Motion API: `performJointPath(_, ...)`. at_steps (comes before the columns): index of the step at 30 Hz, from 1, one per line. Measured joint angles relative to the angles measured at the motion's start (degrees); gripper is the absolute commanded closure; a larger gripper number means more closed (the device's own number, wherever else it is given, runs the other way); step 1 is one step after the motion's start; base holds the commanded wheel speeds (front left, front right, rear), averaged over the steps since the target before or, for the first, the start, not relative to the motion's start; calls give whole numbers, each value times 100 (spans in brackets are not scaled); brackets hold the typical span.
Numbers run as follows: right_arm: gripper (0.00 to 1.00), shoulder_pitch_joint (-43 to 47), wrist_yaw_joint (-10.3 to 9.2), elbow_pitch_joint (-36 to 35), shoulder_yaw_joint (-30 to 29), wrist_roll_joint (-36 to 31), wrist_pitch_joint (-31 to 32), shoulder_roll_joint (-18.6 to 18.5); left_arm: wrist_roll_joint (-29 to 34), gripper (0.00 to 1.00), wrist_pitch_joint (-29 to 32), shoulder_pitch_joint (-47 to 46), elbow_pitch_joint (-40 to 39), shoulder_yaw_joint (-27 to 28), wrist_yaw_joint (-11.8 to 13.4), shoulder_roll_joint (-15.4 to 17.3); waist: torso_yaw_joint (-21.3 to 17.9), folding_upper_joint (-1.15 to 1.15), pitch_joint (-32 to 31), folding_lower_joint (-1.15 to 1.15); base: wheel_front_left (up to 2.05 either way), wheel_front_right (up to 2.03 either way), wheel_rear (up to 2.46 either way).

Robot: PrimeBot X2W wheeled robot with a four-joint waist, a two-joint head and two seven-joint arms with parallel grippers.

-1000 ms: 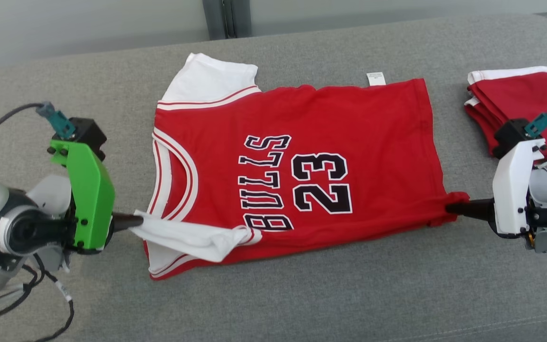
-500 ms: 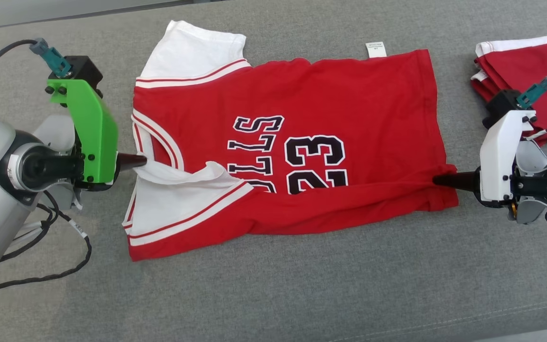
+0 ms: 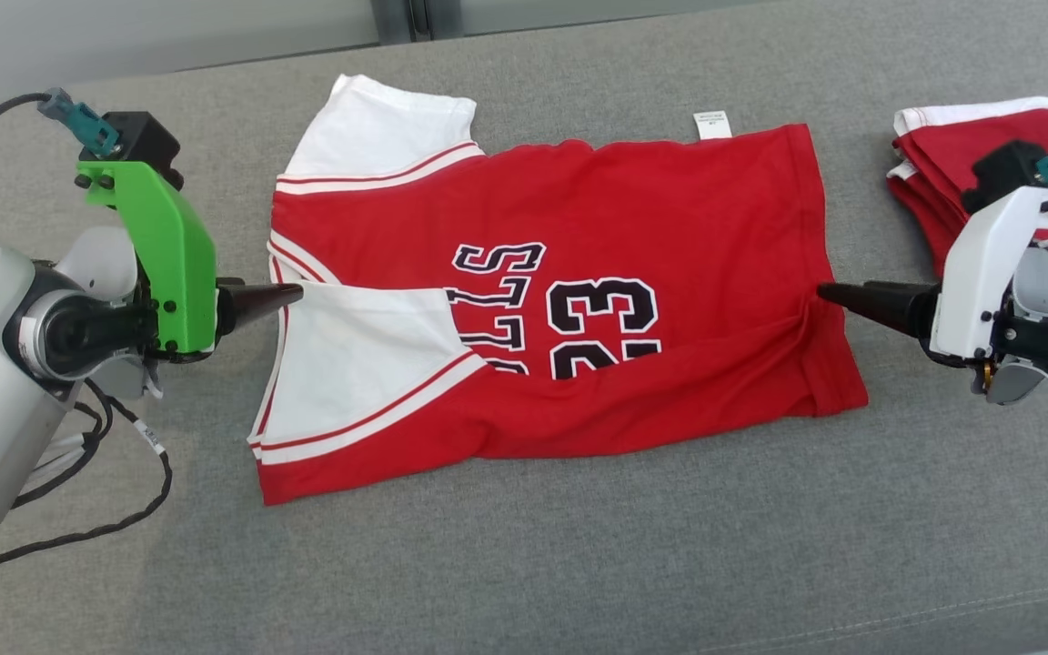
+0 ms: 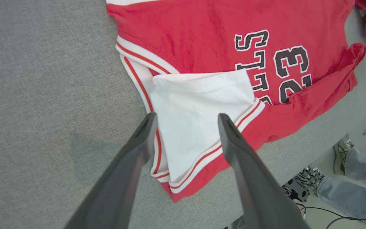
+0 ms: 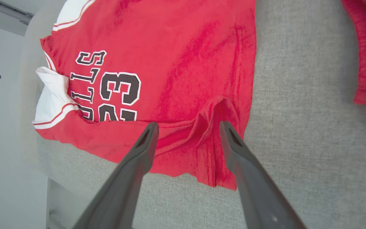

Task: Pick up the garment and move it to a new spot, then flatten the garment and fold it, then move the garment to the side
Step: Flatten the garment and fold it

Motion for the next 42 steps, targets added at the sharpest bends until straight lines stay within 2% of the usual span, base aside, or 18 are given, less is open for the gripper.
performJointPath(4,0,258,0,-312,-211,-114,-783,-152,81,0,-628,194,-115,131,-92,60,29,0,-198,0,0,0,0)
performJointPath(8,0,707,0,-664,-396,-294,-1759,-274,447,0,-1574,526,-412,216,-152,221,60,0,-437,0,0,0,0)
performJointPath(10,0,986,0,-823,-498,-426,-2347,-349,764,0,-2185,742,-630,255,-105,309,79,0,-564,0,0,0,0)
performJointPath(14,0,1472,0,-805,-823,-783,-3693,-470,1234,0,-3492,1198,-1120,469,311,431,142,0,-745,0,0,0,0)
performJointPath(18,0,1902,0,-541,-1290,-1244,-4121,-353,1472,0,-4575,1814,-1572,698,777,478,215,0,-815,0,0,0,0)
performJointPath(22,0,2443,0,-415,-2816,-2203,-4150,222,1726,0,-5753,2513,-1951,964,1257,475,235,0,-881,0,0,0,0)
performJointPath(25,0,3235,0,-600,-3832,-3134,-4150,829,1914,0,-6034,3067,-2140,1191,1562,447,244,0,-938,0,0,0,0)
performJointPath(28,0,3938,0,-1014,-4638,-3989,-4149,1437,2332,0,-6072,3557,-2481,1807,1869,176,267,0,-974,0,0,0,0)
performJointPath(30,0,4334,0,-1300,-5114,-4386,-4150,1804,2770,0,-6094,3957,-2770,2348,1929,-122,292,0,-984,0,0,0,0)
performJointPath(34,0,4903,0,-1411,-5368,-4945,-4150,2254,3568,0,-6095,4782,-2988,2987,1789,-714,308,0,-1002,0,0,0,0)
performJointPath(36,0,4999,0,-1386,-5419,-5097,-4150,2335,3886,0,-6095,5047,-3027,3252,1727,-994,301,0,-1012,0,0,0,0)
performJointPath(40,0,5101,0,-1307,-5426,-5267,-4150,2495,4343,0,-6095,5421,-2934,3560,1445,-1504,298,0,-1009,0,0,0,0)
performJointPath(42,0,5098,0,-1276,-5401,-5352,-4149,2498,4477,0,-6095,5474,-2871,3680,1298,-1657,294,0,-1003,0,0,0,0)
